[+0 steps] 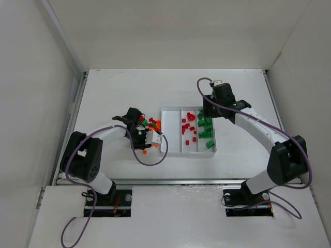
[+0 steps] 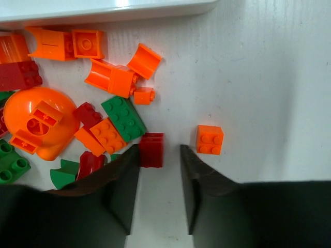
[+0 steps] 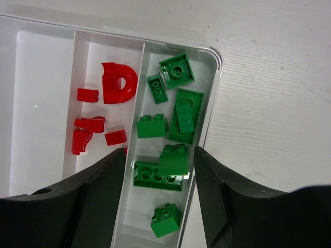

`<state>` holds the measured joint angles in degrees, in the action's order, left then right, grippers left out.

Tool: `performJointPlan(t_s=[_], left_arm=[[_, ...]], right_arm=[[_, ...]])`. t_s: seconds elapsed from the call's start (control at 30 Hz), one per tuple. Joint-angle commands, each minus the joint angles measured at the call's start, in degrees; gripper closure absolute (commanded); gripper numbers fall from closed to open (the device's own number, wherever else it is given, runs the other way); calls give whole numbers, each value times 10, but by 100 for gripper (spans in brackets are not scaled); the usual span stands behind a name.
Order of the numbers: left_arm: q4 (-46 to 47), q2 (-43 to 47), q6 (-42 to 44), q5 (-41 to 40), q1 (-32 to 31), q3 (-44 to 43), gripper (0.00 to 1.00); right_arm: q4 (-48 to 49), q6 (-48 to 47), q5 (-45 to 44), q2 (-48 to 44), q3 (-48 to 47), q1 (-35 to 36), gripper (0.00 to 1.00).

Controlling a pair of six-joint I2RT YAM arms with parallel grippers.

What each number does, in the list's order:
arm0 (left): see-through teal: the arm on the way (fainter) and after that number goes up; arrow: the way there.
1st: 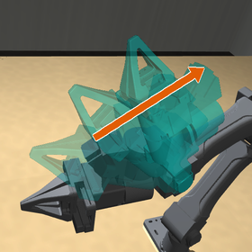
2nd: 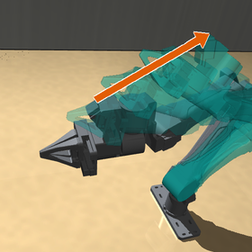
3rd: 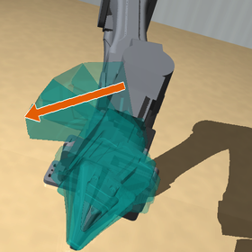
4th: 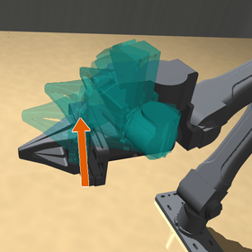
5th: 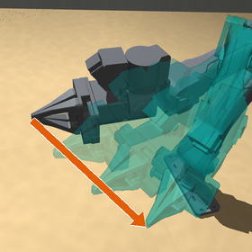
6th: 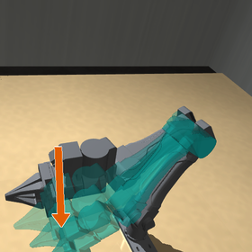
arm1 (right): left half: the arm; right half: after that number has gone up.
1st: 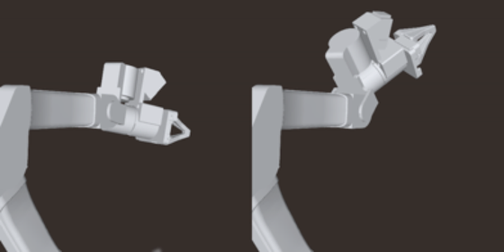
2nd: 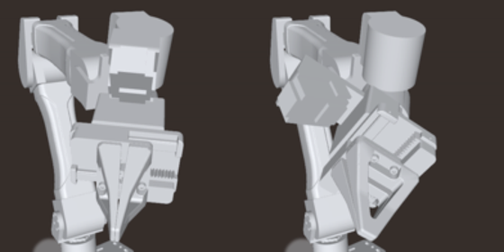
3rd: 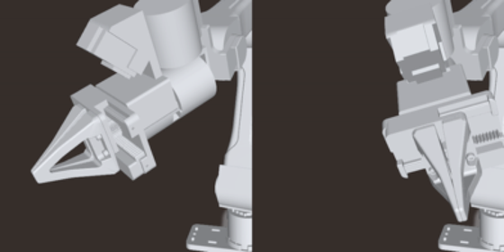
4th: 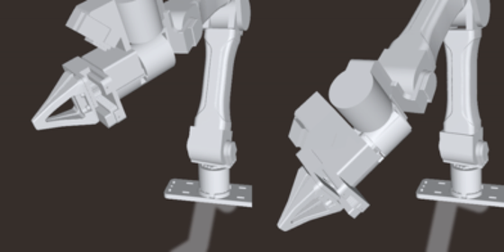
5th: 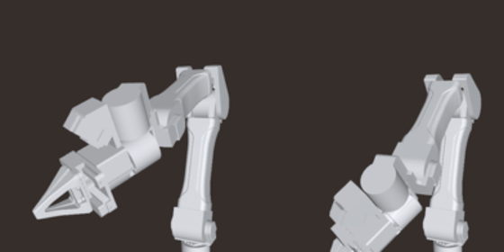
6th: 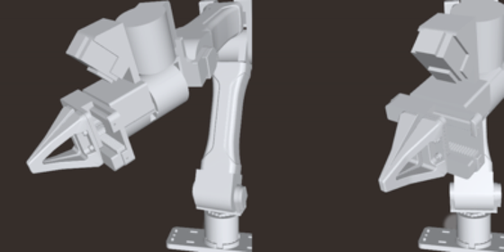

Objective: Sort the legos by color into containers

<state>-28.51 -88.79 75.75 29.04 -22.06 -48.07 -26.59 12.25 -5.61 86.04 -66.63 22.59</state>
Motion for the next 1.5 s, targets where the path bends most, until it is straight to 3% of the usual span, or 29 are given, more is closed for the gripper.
performJointPlan(t_s=[0.0,0.23,0.4,0.53,0.73,0.93,1.07,1.17,1.2,1.23,1.3,1.47], left_arm=[[-17,-8,-4,19,-3,-8,71],[-29,-2,-4,7,-3,-8,100],[-44,32,-28,27,11,-42,100],[14,63,-111,80,18,-96,100],[116,44,-164,141,-73,-156,100],[180,-67,-190,141,-161,-221,100],[195,-129,-210,130,-199,-275,88],[179,-162,-210,124,-212,-304,65],[179,-162,-210,118,-212,-304,47],[179,-162,-210,117,-212,-304,41],[161,-162,-204,102,-212,-304,36],[126,-113,-189,90,-188,-280,36]], right_arm=[[5,3,-9,-18,-1,4,39],[5,-2,-9,-13,-1,4,39],[10,-2,-9,-13,-1,4,39],[22,-2,-9,-13,-1,4,39],[36,-2,11,-31,-6,-9,39],[36,-2,11,-49,6,-14,39],[30,3,11,-60,11,-19,39],[30,3,4,-71,18,-19,39],[30,3,-1,-71,19,-19,39],[30,3,-1,-76,19,-19,39],[24,3,-6,-76,24,-19,39],[19,3,-6,-76,24,-19,39]])
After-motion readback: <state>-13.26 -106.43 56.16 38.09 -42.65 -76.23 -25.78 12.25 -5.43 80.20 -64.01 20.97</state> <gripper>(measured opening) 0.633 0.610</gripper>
